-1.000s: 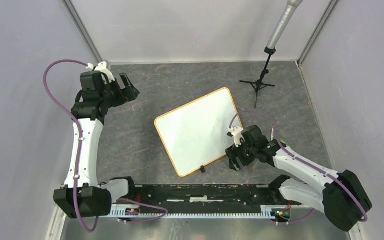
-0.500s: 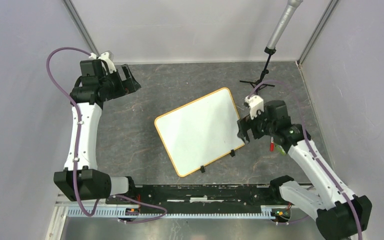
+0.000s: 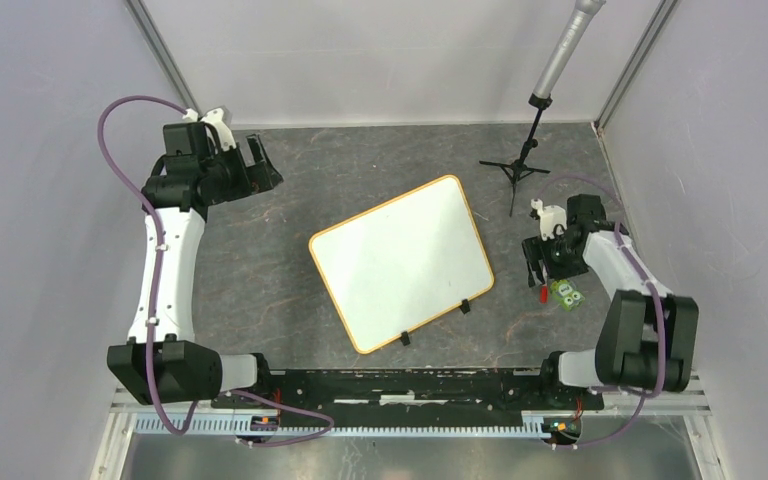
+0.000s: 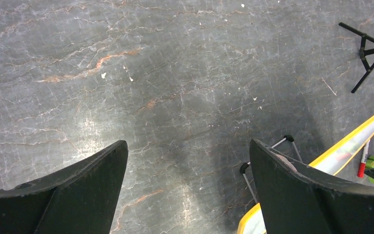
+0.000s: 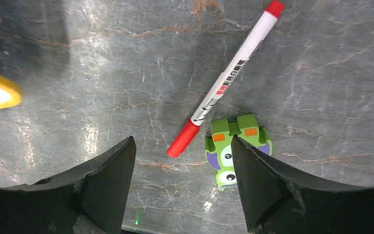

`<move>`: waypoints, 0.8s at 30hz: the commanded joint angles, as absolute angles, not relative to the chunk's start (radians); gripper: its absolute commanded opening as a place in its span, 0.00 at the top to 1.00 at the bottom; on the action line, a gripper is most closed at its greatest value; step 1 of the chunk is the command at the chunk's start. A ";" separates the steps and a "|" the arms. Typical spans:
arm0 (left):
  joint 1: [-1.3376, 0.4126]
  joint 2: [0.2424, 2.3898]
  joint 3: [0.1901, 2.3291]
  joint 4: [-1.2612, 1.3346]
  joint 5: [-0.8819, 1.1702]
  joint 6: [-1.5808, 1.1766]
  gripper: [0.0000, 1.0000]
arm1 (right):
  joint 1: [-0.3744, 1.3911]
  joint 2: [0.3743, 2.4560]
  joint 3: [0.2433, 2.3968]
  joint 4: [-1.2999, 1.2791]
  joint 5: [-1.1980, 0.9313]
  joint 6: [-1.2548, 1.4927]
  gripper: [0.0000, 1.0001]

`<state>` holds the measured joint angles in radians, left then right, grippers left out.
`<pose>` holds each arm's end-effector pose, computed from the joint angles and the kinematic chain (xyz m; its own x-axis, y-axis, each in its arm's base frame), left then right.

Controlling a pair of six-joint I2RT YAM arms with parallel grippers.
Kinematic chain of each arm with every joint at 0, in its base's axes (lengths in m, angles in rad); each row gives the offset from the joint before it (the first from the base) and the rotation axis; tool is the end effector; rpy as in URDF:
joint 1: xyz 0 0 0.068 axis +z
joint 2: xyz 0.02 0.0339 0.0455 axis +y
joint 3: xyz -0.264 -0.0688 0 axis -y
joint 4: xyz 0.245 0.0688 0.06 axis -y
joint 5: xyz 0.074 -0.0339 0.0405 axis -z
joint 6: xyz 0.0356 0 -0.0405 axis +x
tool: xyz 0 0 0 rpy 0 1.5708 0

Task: Write a sentence on the whiteboard
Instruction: Pick up the whiteboard marker from the center of the board.

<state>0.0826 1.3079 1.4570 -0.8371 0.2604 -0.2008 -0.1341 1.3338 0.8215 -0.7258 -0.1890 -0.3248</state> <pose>0.2683 0.0130 0.3953 -0.6438 -0.2467 -0.7244 -0.0101 0.9493 -0.3143 0.2353 -0.0250 0.1993 -0.9102 -0.1935 -0.3662 -0.2321 0.9706 0.0641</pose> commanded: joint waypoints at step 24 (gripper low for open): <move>0.078 1.250 1.381 -0.779 0.225 -0.201 0.00 | -0.137 1.681 0.942 -0.642 -0.112 -0.249 0.68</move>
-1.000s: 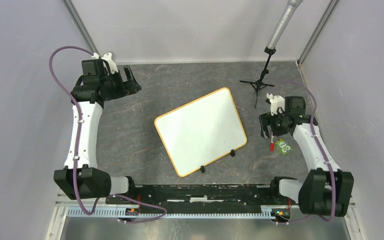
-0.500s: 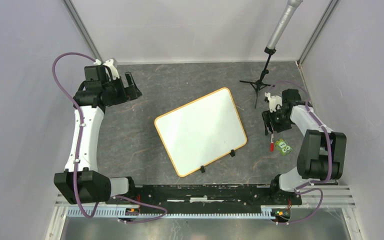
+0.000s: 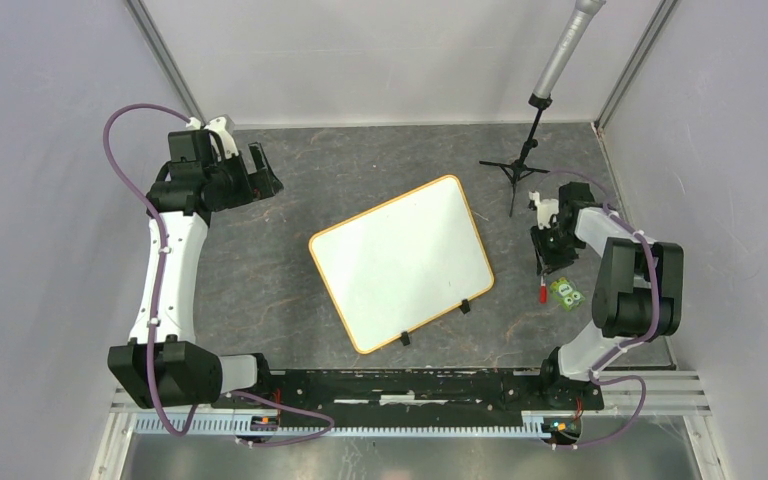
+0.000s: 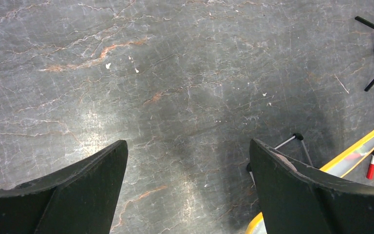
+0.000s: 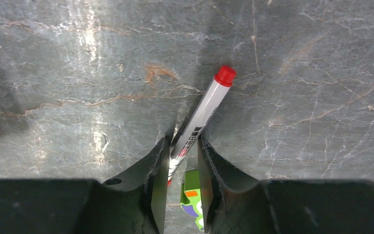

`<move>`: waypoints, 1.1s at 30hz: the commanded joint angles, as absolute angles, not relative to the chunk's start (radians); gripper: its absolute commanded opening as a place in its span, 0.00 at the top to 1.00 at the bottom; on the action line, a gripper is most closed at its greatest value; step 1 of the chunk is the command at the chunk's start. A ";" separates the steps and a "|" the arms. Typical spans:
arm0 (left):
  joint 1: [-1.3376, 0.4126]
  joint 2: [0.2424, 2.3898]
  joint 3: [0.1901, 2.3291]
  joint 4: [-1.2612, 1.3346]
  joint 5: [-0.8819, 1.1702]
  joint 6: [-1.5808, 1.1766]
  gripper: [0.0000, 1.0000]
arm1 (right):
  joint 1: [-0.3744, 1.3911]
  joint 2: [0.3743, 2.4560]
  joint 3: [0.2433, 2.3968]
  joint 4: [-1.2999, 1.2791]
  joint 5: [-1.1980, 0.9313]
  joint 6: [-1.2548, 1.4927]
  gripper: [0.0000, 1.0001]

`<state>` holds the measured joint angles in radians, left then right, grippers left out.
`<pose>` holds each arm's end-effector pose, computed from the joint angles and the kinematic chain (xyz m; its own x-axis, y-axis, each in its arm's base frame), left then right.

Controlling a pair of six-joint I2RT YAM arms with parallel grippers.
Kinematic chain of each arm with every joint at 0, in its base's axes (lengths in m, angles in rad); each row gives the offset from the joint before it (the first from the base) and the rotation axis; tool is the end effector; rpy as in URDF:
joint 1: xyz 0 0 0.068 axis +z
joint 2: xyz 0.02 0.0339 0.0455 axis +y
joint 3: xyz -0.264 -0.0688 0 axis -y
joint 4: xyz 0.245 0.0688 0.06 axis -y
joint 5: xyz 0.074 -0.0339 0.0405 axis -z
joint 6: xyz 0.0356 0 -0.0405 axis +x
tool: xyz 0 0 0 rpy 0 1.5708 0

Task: Write a sentence on the whiteboard
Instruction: Pick up the whiteboard marker from the center of the board, then pass from the right arm to the left

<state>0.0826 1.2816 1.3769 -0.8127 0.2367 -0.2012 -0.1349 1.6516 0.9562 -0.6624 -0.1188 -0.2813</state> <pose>0.2645 0.0135 0.3782 -0.6611 -0.2497 -0.7075 -0.0370 0.9527 -0.3016 0.2889 -0.0350 0.1589 -0.9606 -0.1478 -0.2352 -0.1644 0.9850 0.0526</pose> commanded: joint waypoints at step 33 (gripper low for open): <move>-0.106 1.258 1.602 -0.589 0.797 -0.228 0.00 | 0.122 1.222 1.307 0.044 -0.684 0.599 1.00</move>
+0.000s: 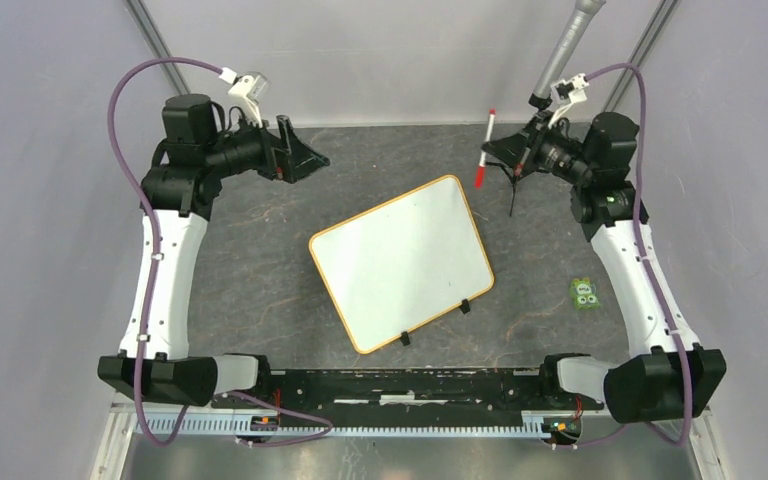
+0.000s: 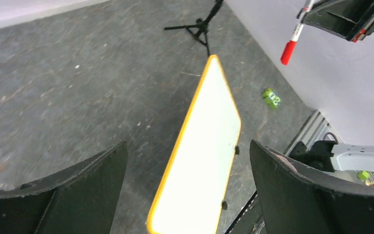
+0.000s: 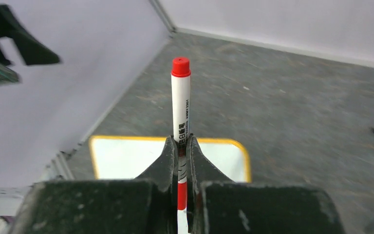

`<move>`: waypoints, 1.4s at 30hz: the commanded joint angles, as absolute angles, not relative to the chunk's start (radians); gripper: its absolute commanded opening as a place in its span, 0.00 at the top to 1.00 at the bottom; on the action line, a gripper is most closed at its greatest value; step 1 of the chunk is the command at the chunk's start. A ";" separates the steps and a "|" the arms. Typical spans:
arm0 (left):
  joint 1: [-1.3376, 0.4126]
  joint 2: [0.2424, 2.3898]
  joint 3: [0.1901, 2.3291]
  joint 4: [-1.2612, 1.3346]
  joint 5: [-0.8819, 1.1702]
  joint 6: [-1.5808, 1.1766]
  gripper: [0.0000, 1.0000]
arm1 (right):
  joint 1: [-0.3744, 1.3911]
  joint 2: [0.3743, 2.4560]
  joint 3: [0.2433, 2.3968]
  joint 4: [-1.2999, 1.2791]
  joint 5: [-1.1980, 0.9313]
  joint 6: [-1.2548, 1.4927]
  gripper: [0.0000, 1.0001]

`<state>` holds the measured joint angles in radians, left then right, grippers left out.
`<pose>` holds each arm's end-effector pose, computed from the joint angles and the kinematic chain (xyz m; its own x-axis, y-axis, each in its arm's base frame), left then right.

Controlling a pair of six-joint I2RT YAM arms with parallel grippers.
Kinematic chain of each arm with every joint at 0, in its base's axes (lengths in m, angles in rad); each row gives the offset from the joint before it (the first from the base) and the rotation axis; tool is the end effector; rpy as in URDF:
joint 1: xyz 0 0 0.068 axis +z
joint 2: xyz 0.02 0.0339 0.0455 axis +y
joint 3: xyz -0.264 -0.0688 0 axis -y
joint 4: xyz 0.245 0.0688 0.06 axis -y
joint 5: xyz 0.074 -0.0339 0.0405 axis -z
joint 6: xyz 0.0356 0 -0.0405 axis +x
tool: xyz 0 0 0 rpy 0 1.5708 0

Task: Write a sentence on the whiteboard
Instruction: Pass from the right arm to the left

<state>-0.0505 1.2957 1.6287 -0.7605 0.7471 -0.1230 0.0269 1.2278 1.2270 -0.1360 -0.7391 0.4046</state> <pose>0.2498 -0.0368 0.4629 -0.4913 -0.0653 -0.8686 0.5989 0.6988 -0.3912 0.2749 0.0314 0.4082 -0.3957 0.2804 -0.8745 -0.5778 0.6641 0.4744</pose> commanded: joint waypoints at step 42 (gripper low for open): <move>-0.653 1.625 1.703 -0.344 0.476 -0.370 0.46 | 0.354 1.267 1.312 -0.131 -0.320 0.902 1.00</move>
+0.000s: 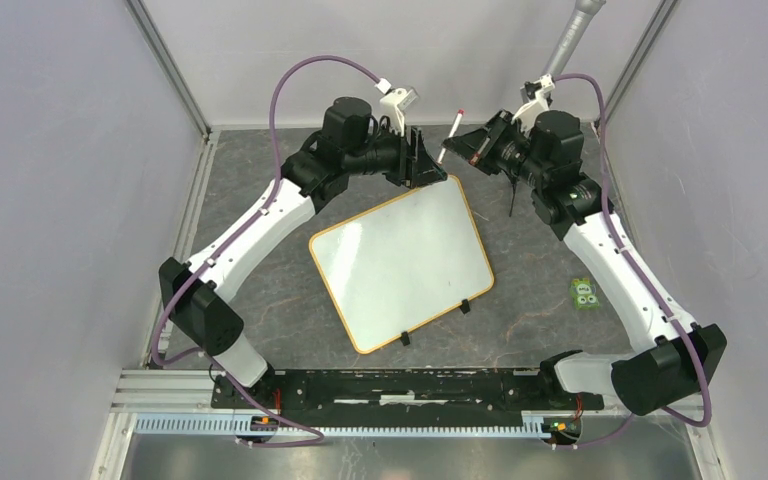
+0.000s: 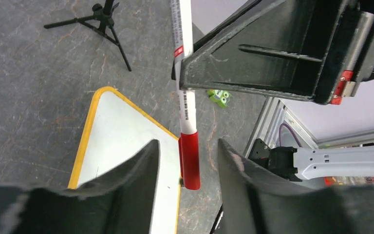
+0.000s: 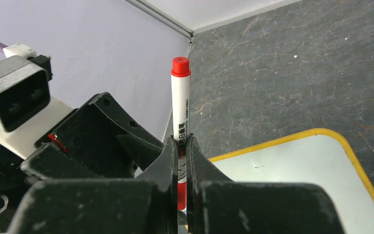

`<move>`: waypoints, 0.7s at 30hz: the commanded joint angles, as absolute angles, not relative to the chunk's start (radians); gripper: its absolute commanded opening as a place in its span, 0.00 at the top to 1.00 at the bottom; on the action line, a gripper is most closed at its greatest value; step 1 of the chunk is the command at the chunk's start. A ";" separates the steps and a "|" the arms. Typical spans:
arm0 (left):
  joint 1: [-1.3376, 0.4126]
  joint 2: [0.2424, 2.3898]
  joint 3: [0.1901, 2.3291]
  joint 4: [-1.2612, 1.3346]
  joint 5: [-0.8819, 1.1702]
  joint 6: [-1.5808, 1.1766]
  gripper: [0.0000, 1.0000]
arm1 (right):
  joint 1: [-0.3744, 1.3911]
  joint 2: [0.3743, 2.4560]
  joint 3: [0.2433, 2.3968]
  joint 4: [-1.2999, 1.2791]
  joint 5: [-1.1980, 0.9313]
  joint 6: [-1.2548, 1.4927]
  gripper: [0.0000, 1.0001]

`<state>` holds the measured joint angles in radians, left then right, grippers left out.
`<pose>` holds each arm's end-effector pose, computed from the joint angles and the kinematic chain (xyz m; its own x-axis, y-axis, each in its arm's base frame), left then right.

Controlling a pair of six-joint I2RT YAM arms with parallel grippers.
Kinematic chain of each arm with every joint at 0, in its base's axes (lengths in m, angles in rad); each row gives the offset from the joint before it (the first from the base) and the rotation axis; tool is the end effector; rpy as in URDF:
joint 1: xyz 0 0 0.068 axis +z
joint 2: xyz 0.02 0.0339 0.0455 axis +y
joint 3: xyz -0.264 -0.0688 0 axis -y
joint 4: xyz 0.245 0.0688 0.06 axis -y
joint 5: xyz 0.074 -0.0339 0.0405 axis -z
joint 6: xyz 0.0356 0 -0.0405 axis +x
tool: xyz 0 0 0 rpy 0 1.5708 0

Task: Write a sentence on the whiteboard
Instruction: Pass from the right arm to the left, then pass from the left arm to the right

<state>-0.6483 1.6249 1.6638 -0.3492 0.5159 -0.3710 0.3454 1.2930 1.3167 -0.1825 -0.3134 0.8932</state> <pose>0.2897 -0.2415 0.4145 -0.5530 0.0233 -0.8328 0.7502 0.4487 -0.4856 0.2763 0.1111 0.4161 -0.5674 0.5835 -0.5811 -0.2656 0.5383 0.7998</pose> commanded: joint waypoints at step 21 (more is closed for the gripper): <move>-0.635 1.432 1.657 -0.822 0.594 0.239 0.98 | 0.173 1.288 1.299 -0.205 -1.000 0.327 0.26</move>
<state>-0.6361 1.5158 1.6619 -0.6689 0.5354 -0.0364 0.2054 1.2705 1.2785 -0.0830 -0.7219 0.5751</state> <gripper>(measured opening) 0.089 0.714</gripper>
